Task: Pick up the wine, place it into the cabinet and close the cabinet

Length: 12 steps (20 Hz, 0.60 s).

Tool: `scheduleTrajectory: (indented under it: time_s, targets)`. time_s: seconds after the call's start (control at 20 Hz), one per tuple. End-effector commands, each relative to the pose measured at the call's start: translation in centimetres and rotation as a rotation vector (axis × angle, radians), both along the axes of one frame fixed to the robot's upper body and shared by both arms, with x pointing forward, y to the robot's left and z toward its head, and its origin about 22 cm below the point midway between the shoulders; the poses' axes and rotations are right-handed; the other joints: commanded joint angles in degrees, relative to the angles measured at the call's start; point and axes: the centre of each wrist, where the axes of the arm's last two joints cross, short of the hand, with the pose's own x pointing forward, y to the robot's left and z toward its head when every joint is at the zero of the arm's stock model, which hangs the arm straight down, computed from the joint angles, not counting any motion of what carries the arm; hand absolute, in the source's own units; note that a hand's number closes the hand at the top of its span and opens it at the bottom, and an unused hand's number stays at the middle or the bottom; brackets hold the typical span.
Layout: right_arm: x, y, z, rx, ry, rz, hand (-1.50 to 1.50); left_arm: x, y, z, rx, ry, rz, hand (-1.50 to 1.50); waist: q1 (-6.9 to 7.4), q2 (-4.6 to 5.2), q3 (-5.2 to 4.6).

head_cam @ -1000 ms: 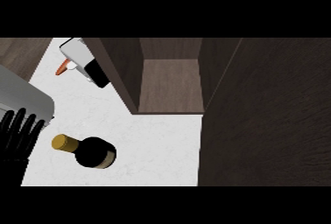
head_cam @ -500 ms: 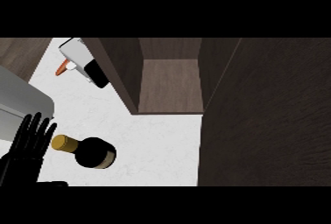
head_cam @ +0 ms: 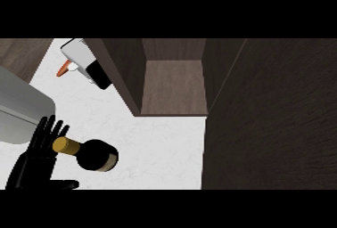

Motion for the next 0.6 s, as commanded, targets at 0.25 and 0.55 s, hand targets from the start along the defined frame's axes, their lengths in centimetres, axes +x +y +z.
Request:
scheduleTrajectory:
  time_s: [0.25,0.55]
  targets:
    - [-2.1,0.3,0.9,0.046,-0.043,0.040,-1.50,-0.2,0.4,-1.4,-0.004,0.022,-0.011,-1.50,0.32,0.01,0.03]
    - [-3.3,0.0,2.1,0.044,-0.034,0.070,-1.50,1.4,-0.7,-2.7,-0.005,0.006,-0.018,-1.50,0.14,-0.01,0.01]
